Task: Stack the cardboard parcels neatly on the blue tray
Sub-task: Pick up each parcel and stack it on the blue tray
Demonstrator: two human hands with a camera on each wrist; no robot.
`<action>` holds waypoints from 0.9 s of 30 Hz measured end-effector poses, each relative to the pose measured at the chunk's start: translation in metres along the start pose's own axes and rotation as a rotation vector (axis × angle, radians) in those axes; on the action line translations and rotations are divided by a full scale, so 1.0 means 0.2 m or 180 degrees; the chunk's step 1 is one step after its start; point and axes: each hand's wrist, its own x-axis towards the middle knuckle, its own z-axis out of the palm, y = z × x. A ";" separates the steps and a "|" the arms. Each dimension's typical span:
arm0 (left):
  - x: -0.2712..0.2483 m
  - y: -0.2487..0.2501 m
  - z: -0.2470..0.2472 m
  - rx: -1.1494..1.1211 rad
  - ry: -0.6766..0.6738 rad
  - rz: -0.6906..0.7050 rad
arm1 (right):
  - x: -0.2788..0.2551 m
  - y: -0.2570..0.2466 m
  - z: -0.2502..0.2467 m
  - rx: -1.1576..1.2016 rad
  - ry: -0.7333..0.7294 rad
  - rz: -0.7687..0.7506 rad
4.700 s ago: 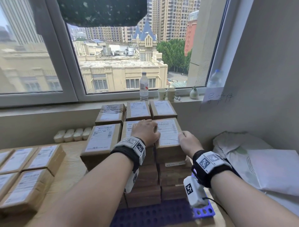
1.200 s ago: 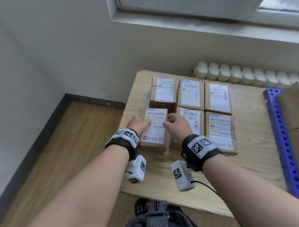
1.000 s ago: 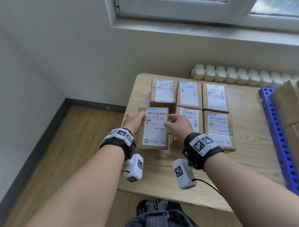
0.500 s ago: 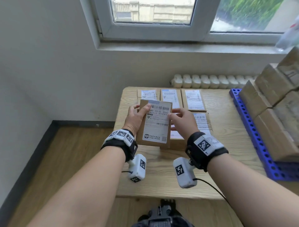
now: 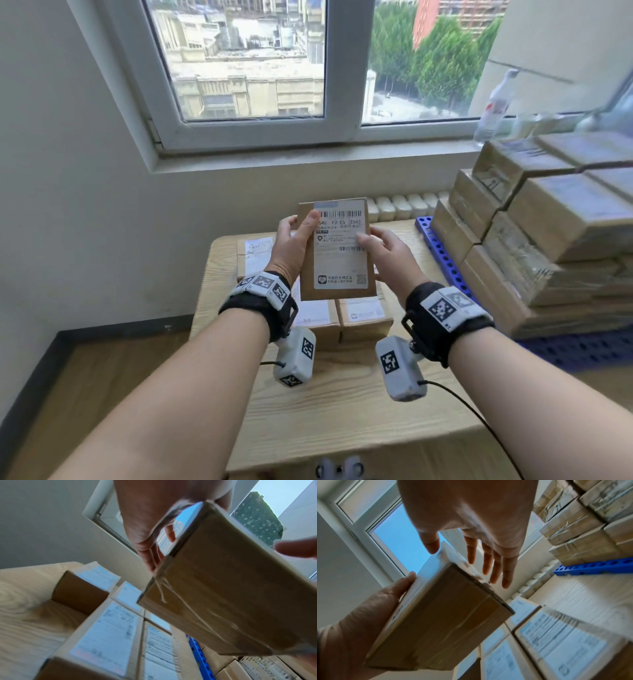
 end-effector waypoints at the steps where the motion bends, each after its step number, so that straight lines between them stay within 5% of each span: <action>1: 0.01 0.02 0.05 -0.0055 -0.0025 0.0046 | 0.00 -0.01 -0.05 0.0093 -0.0037 -0.0011; 15: 0.02 0.35 0.91 -0.0223 -0.0087 0.0644 | 0.16 -0.24 -0.98 0.0288 -0.0338 -0.0530; 27: -0.04 0.61 1.73 -0.0016 -0.0330 0.0949 | 0.34 -0.46 -1.76 -0.0015 0.0081 -0.0738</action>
